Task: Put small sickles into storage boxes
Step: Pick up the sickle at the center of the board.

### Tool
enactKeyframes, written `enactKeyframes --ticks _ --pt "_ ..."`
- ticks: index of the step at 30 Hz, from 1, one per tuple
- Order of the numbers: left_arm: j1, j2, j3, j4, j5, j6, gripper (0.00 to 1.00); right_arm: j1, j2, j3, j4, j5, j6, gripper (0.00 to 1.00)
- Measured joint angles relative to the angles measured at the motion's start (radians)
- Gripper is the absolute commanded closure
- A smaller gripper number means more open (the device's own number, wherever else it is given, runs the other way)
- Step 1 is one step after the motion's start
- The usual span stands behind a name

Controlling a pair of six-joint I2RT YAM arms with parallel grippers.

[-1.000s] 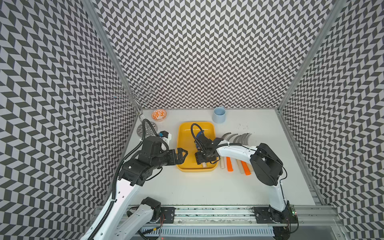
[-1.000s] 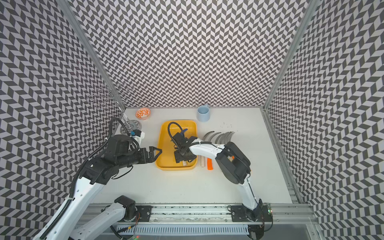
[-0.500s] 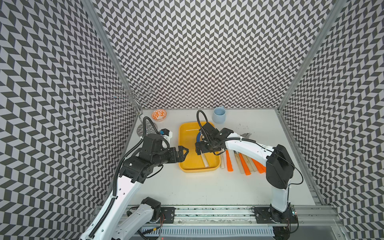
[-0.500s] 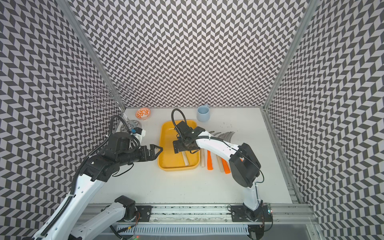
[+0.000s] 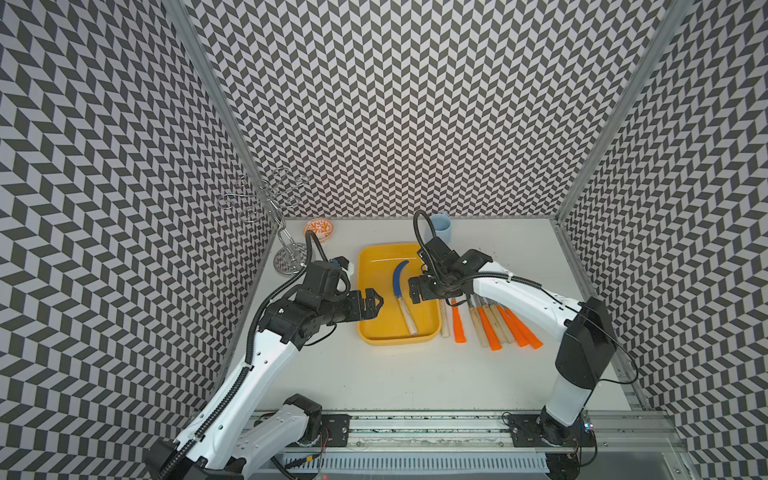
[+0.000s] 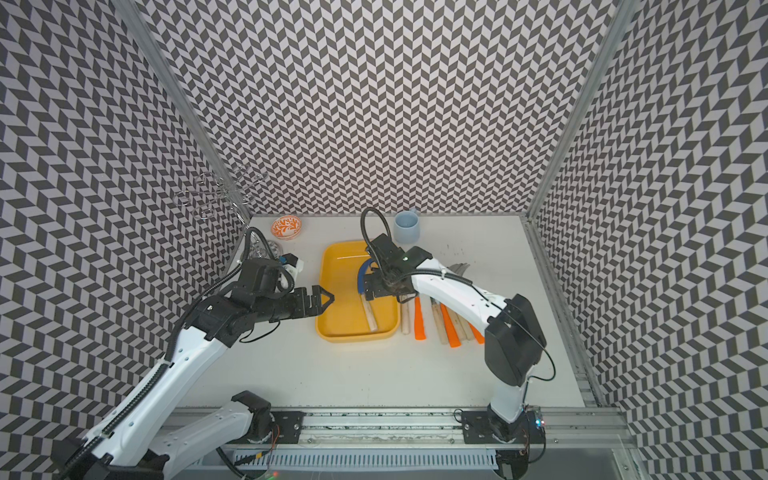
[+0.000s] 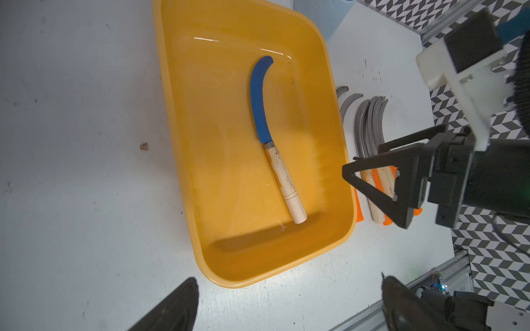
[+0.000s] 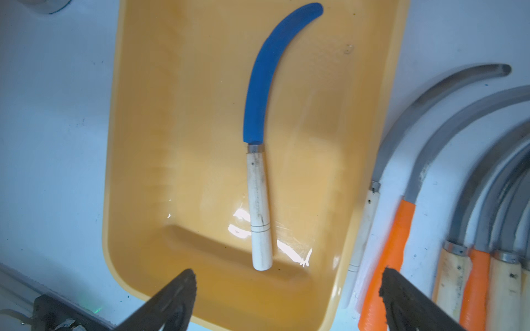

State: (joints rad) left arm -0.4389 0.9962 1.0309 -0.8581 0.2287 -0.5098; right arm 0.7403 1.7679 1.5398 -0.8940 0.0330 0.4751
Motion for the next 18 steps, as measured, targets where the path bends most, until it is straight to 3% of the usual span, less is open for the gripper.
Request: enactKeyframes --ticks 9,13,18 --pt "-0.122 0.002 -0.060 0.103 0.004 -0.066 0.00 -0.099 -0.146 -0.194 0.005 0.000 -0.003 0.00" --pt "-0.183 0.002 -0.095 0.153 0.006 -0.081 0.00 -0.130 -0.190 -0.275 0.010 0.000 -0.005 0.10" --pt "-0.243 0.016 -0.103 0.224 0.034 -0.086 0.00 -0.157 -0.222 -0.375 0.018 0.005 -0.011 0.30"
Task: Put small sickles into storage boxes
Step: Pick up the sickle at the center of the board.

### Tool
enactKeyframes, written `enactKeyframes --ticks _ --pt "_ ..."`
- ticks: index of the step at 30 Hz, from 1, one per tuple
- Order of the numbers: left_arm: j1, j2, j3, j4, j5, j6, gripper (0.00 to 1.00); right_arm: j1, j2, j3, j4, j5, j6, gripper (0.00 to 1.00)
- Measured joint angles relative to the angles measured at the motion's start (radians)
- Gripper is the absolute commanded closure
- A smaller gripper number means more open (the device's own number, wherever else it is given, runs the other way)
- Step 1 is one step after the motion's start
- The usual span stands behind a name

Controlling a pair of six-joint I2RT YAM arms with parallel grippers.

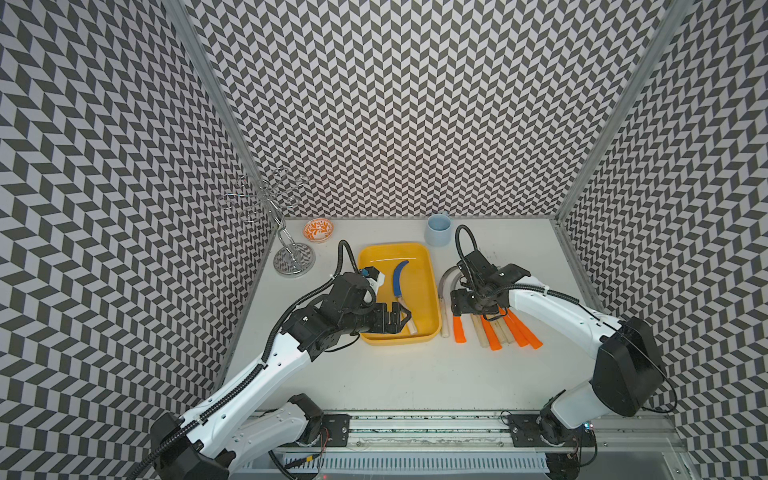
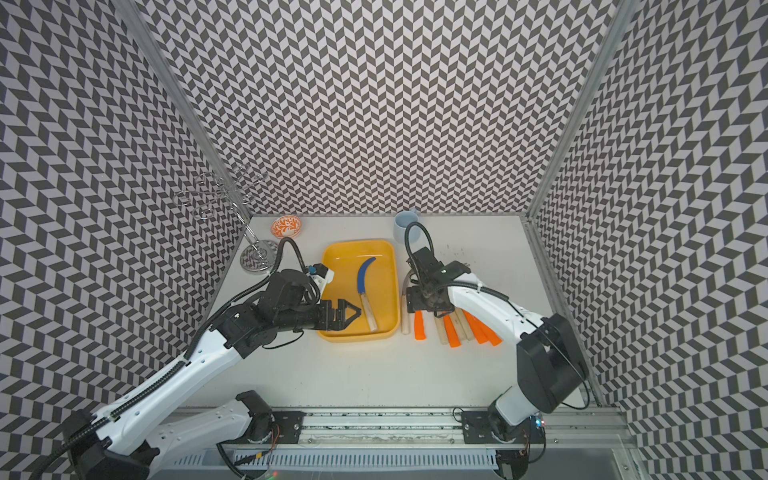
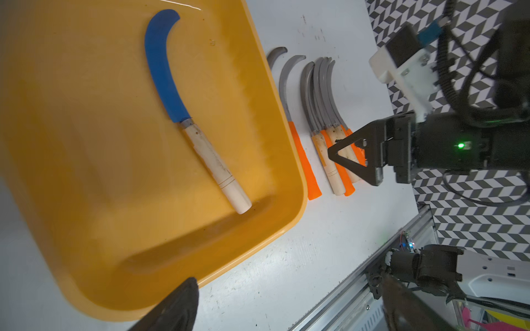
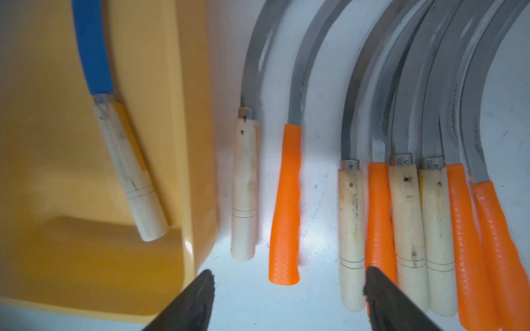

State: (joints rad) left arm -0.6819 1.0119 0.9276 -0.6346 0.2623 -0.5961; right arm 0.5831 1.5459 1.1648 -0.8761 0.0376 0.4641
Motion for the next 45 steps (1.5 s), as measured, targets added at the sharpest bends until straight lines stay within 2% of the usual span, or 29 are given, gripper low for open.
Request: enactKeyframes --ticks 2,5,9,15,29,34,40,45 --pt "-0.032 0.017 0.000 0.033 0.016 0.005 0.00 -0.009 -0.010 -0.043 0.012 0.002 -0.004 0.40" --pt "-0.085 0.048 0.000 0.071 0.022 0.028 0.00 -0.021 -0.021 -0.107 0.030 0.012 -0.009 0.50" --pt "-0.123 0.098 0.002 0.101 0.025 0.061 0.00 -0.034 -0.022 -0.176 0.062 0.017 -0.012 0.54" --pt "-0.130 0.156 0.005 0.127 0.039 0.105 0.00 -0.051 -0.021 -0.251 0.118 0.019 -0.012 0.56" --pt "-0.130 0.121 0.005 0.222 0.076 0.154 0.00 -0.059 0.045 -0.287 0.230 0.014 -0.012 0.61" --pt "-0.130 0.124 0.005 0.204 0.069 0.156 0.00 -0.061 0.052 -0.303 0.264 0.016 -0.011 0.72" --pt "-0.130 0.124 0.005 0.174 0.068 0.173 0.00 -0.063 0.052 -0.307 0.290 0.019 -0.013 0.94" --pt "-0.130 0.108 0.013 0.144 0.067 0.180 0.00 -0.063 0.052 -0.302 0.282 0.020 -0.013 0.97"
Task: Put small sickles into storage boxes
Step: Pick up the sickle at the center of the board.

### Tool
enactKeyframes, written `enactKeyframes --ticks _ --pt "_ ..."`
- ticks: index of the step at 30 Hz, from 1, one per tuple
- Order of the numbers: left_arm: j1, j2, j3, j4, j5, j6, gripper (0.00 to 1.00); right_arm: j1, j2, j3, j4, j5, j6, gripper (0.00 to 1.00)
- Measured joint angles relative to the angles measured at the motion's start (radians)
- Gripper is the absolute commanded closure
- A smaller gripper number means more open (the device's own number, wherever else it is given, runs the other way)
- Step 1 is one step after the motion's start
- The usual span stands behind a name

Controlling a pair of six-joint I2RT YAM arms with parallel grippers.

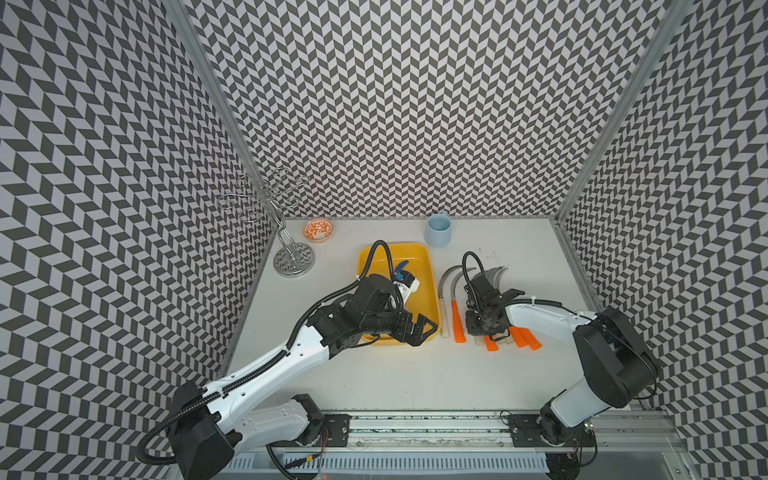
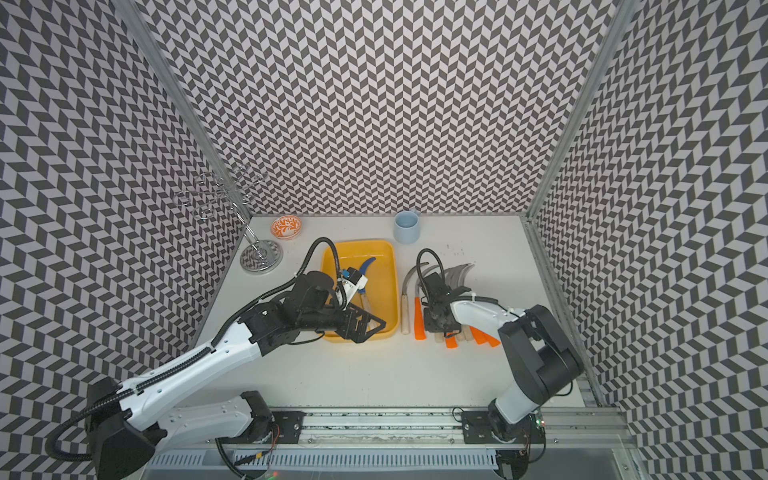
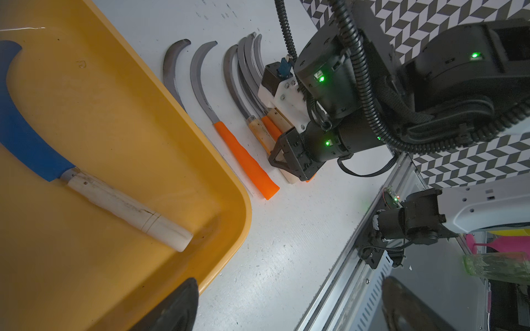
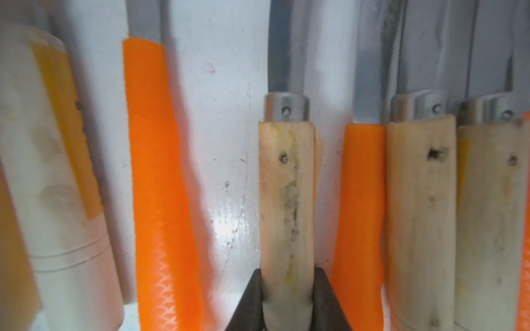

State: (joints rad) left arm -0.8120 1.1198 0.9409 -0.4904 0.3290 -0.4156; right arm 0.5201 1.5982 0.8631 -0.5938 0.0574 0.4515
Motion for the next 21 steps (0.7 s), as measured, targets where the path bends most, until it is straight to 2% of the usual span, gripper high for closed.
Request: enactKeyframes --ticks 10,21 --pt "0.037 0.000 0.044 -0.071 -0.011 0.004 0.00 0.000 0.000 0.143 -0.103 0.001 -0.007 0.99" --pt "0.170 0.000 0.088 -0.143 -0.010 0.040 0.00 0.000 -0.002 0.301 -0.190 -0.006 -0.021 1.00"
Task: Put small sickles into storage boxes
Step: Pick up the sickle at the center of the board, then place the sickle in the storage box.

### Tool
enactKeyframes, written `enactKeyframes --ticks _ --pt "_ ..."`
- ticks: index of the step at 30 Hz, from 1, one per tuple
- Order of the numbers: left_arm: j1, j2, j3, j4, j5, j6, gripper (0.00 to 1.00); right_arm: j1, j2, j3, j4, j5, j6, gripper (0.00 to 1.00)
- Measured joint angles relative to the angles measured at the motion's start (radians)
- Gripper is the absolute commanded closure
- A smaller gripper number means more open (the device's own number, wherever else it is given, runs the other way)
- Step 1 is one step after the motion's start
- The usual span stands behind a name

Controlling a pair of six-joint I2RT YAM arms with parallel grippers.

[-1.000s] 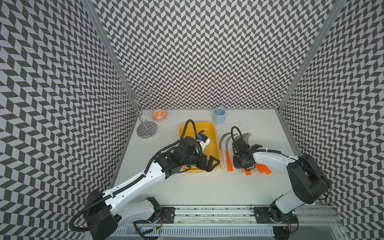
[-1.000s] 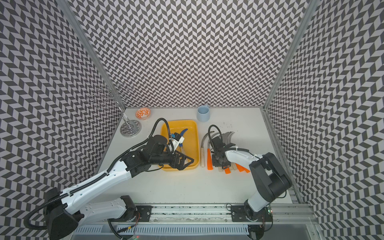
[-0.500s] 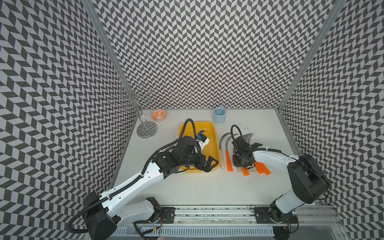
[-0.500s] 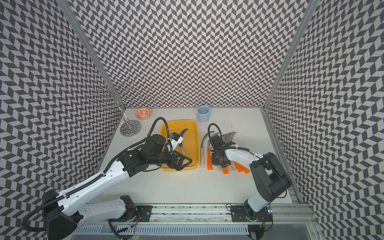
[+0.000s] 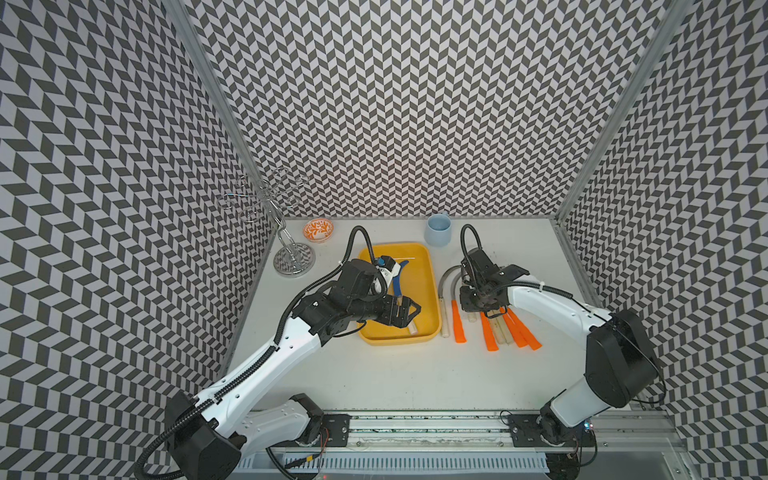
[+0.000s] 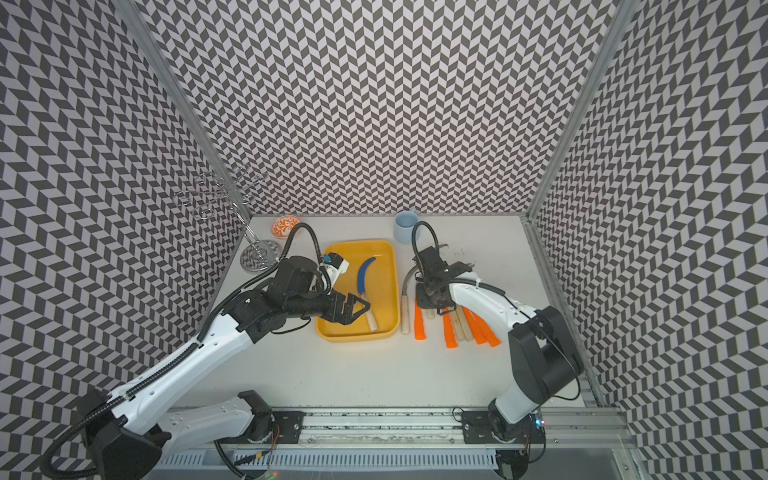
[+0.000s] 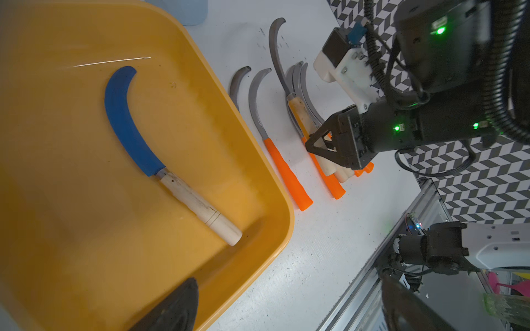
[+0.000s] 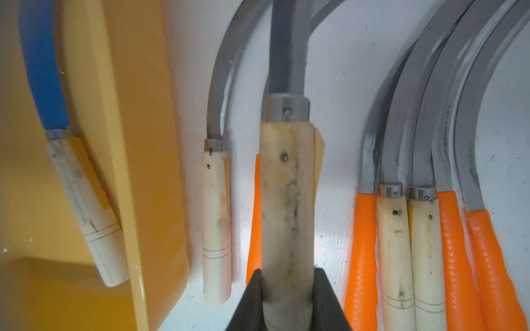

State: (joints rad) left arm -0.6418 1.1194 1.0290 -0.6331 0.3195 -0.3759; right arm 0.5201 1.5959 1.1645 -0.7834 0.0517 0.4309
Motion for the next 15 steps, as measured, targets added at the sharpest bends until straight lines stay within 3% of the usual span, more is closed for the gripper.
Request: enactKeyframes --ticks 15 --pt "0.103 -0.071 -0.048 -0.031 -0.013 -0.065 0.00 0.064 -0.005 0.168 -0.070 -0.011 -0.019 1.00"
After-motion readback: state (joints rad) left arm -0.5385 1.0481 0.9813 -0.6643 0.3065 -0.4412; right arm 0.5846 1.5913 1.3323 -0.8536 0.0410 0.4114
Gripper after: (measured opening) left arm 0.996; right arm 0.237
